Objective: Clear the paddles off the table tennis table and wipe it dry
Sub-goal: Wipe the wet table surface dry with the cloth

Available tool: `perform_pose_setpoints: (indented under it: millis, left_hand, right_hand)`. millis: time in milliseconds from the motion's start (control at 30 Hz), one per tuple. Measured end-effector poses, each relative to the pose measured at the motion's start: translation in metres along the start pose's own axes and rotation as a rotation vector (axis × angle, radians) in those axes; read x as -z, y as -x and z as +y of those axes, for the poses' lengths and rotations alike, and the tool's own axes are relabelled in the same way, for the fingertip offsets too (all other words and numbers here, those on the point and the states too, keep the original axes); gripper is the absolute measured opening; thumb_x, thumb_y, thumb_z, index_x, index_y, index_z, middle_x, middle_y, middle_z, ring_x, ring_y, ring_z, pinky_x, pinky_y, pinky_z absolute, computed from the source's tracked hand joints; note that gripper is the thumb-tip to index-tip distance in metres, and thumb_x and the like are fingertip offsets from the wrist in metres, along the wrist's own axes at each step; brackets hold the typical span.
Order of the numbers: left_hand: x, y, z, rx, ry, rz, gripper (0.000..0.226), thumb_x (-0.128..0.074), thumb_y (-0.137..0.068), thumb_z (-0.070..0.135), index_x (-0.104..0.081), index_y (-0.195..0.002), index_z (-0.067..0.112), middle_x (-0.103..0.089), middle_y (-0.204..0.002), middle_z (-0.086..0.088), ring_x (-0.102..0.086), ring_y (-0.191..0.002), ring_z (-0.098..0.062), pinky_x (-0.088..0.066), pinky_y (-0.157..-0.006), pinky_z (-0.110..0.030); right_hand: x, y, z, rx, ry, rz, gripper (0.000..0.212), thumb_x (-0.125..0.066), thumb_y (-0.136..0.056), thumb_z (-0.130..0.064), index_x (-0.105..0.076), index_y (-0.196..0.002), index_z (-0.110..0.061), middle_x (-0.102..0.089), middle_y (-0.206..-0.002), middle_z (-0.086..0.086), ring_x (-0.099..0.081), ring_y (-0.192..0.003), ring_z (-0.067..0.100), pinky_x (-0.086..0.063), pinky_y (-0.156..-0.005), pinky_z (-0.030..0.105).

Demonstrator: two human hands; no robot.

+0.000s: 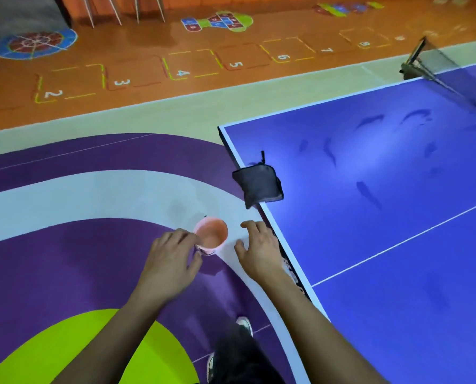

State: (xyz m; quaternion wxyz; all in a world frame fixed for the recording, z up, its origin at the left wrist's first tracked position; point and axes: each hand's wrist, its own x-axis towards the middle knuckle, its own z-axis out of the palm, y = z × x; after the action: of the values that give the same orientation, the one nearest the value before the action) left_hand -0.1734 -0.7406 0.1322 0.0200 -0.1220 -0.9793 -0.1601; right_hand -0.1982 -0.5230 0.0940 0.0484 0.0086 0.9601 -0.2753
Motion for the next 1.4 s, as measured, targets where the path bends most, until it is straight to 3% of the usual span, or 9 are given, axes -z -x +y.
perform_pose_setpoints:
  millis: [400, 667, 767, 833, 1100, 1300, 1400]
  left_hand:
    - [-0.019, -0.224, -0.082, -0.211, -0.037, -0.214, 0.038, -0.041, -0.083, 0.041, -0.071, -0.100, 0.024, -0.067, -0.099, 0.004, -0.063, -0.084, -0.029, -0.048, -0.076, -0.041]
    - [-0.023, -0.359, -0.111, -0.352, -0.033, -0.290, 0.042, -0.035, -0.088, 0.043, -0.068, -0.106, 0.024, -0.064, -0.108, 0.006, -0.058, -0.096, -0.026, -0.045, -0.088, -0.042]
    - [-0.033, -0.414, -0.126, -0.428, -0.026, -0.315, 0.020, -0.056, -0.094, 0.028, -0.068, -0.109, 0.022, -0.064, -0.109, 0.004, -0.056, -0.101, -0.028, -0.044, -0.093, -0.043]
    - [-0.037, -0.450, -0.139, -0.519, -0.018, -0.299, 0.017, -0.061, -0.092, 0.024, -0.069, -0.106, 0.021, -0.064, -0.105, 0.004, -0.057, -0.097, -0.030, -0.046, -0.089, -0.045]
    - [-0.041, -0.570, -0.197, -0.869, -0.070, -0.490, 0.039, -0.039, -0.085, 0.040, -0.070, -0.102, 0.023, -0.064, -0.100, 0.008, -0.059, -0.087, -0.027, -0.048, -0.078, -0.041]
    - [-0.062, -0.621, -0.176, -1.088, -0.074, -0.600, 0.043, -0.034, -0.085, 0.043, -0.068, -0.103, 0.025, -0.063, -0.103, 0.010, -0.059, -0.092, -0.024, -0.047, -0.081, -0.039]
    - [-0.080, -0.638, -0.152, -1.225, -0.089, -0.678, 0.044, -0.032, -0.086, 0.045, -0.068, -0.102, 0.026, -0.062, -0.100, 0.010, -0.059, -0.094, -0.024, -0.045, -0.083, -0.038]
  right_hand:
    - [-0.037, -0.205, 0.016, -0.337, -0.046, 0.009, 0.040, -0.052, -0.098, -0.029, -0.049, -0.136, -0.017, -0.052, -0.133, 0.007, -0.050, -0.118, 0.029, -0.039, -0.100, 0.040]
    - [-0.039, -0.280, 0.020, -0.542, -0.056, 0.036, 0.044, -0.050, -0.098, -0.027, -0.046, -0.141, -0.017, -0.051, -0.137, 0.007, -0.050, -0.121, 0.029, -0.038, -0.101, 0.041]
    - [-0.047, -0.307, 0.018, -0.649, -0.074, 0.101, 0.042, -0.050, -0.098, -0.026, -0.047, -0.139, -0.016, -0.051, -0.136, 0.008, -0.050, -0.120, 0.030, -0.039, -0.101, 0.041]
    - [-0.053, -0.326, 0.010, -0.727, -0.088, 0.156, 0.040, -0.050, -0.099, -0.026, -0.047, -0.138, -0.015, -0.051, -0.135, 0.009, -0.050, -0.119, 0.030, -0.039, -0.099, 0.041]
    - [-0.069, -0.364, -0.028, -1.134, -0.148, 0.403, 0.028, -0.049, -0.098, -0.025, -0.050, -0.124, -0.013, -0.053, -0.125, 0.009, -0.049, -0.109, 0.032, -0.037, -0.088, 0.043]
    - [-0.087, -0.369, -0.039, -1.346, -0.167, 0.572, 0.027, -0.053, -0.095, -0.024, -0.053, -0.119, -0.012, -0.055, -0.120, 0.011, -0.052, -0.106, 0.035, -0.043, -0.088, 0.046]
    - [-0.097, -0.379, -0.023, -1.462, -0.160, 0.669, 0.033, -0.054, -0.096, -0.027, -0.053, -0.126, -0.014, -0.055, -0.127, 0.010, -0.052, -0.114, 0.035, -0.041, -0.093, 0.046]
